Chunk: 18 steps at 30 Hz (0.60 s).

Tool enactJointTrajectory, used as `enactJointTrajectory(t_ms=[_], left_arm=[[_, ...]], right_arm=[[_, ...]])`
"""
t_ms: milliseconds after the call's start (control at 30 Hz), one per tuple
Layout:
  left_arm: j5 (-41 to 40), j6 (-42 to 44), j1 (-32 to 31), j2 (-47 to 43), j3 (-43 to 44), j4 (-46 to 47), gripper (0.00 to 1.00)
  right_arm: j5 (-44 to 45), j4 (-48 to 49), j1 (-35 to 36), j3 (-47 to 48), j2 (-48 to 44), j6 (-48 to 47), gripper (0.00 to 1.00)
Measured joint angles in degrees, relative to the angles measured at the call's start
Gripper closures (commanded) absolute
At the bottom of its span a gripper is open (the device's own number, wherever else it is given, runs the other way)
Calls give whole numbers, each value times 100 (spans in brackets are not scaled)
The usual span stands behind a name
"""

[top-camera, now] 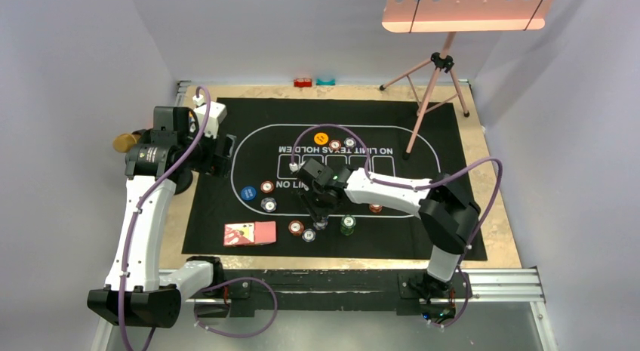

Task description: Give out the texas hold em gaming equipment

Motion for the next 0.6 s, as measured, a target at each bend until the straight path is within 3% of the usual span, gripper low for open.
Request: enactJointTrajectory(t_ms=[300,600], left_arm=[[-2,0,0,0,0,-13,0],[0,0,0,0,0,-24,0]], right_arm=[[271,-107,-229,83,-492,22,79],[581,-177,-1801,-953,-1742,393,82]])
